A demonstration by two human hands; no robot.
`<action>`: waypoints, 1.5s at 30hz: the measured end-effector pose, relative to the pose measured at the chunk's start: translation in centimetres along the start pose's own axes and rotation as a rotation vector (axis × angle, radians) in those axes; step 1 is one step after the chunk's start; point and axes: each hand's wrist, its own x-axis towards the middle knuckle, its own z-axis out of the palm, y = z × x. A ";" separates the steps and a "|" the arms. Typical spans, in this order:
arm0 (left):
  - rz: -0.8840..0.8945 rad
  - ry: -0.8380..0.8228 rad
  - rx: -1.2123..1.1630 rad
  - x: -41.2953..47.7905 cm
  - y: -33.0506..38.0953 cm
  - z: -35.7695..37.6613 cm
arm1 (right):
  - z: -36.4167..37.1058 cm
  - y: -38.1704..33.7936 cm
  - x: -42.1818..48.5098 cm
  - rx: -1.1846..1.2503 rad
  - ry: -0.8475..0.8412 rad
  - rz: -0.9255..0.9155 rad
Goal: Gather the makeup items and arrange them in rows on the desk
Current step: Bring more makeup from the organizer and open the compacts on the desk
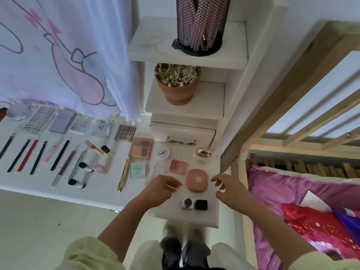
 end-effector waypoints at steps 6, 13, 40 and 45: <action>-0.044 0.130 0.028 3.2 3.4 0.4 | 0.2 -2.2 3.8 -0.017 -0.008 0.106; -0.155 0.029 0.124 5.0 4.0 1.8 | 2.0 -1.7 5.8 0.043 -0.009 0.252; 0.157 -0.001 -0.496 -0.5 6.7 -2.4 | -8.4 -7.6 2.0 0.323 -0.106 -0.066; 0.195 0.025 -0.645 -1.6 7.4 -3.3 | -10.9 -8.8 1.0 0.617 -0.003 -0.074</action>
